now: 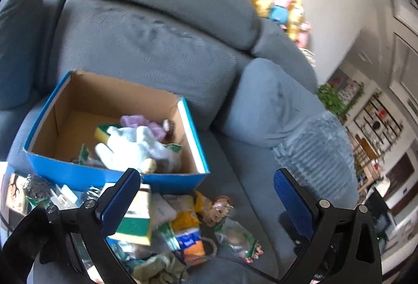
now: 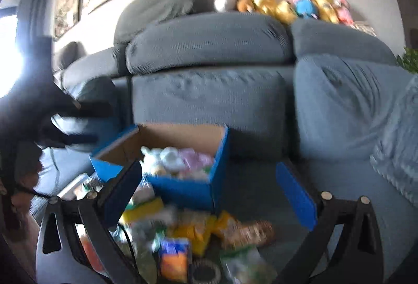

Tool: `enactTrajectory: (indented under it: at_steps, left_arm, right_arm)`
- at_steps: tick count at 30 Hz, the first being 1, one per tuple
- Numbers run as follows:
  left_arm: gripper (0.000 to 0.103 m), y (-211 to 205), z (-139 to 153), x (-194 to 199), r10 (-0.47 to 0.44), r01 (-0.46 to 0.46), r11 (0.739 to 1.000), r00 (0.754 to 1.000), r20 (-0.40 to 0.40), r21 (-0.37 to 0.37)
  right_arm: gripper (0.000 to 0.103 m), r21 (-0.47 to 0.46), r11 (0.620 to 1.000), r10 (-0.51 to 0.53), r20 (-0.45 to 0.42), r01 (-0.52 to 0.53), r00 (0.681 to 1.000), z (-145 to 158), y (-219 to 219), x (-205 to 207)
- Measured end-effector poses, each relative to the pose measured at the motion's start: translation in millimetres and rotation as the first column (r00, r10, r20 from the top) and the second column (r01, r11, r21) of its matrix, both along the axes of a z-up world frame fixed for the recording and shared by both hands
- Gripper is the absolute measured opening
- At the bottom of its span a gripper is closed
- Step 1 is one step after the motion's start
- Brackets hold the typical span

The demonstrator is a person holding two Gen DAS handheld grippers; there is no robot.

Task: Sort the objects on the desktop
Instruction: 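Raise the open right gripper out of the box, then move the right gripper to the clear bag with green print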

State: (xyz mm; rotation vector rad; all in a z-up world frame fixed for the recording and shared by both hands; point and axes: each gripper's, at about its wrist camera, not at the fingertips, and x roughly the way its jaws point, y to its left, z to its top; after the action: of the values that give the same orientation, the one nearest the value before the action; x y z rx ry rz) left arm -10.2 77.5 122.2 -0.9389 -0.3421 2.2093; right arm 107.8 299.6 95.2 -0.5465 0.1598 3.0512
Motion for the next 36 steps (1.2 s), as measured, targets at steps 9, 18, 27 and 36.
enactTrajectory:
  at_steps: [9, 18, 27, 36]
  left_arm:
    - [0.102, 42, -3, 96, -0.046, 0.012, 0.993, 0.956, -0.289, -0.117]
    - [0.102, 76, -51, 93, -0.203, 0.196, 0.978, 0.972, 0.117, 0.072]
    - [0.102, 119, -121, 73, -0.336, 0.240, 0.934, 0.842, 0.421, 0.265]
    - [0.102, 134, -145, 59, -0.382, 0.246, 0.915, 0.784, 0.489, 0.320]
  right_arm:
    - [0.103, 0.040, 0.996, -0.086, 0.033, 0.084, 0.996, -17, 11, 70]
    - [0.103, 0.113, 0.993, -0.058, 0.164, 0.039, 0.985, -48, 17, 100]
    - [0.103, 0.107, 0.991, 0.036, 0.328, -0.075, 0.944, -86, 42, 87]
    - [0.102, 0.105, 0.962, 0.183, 0.434, -0.252, 0.882, -105, 51, 63]
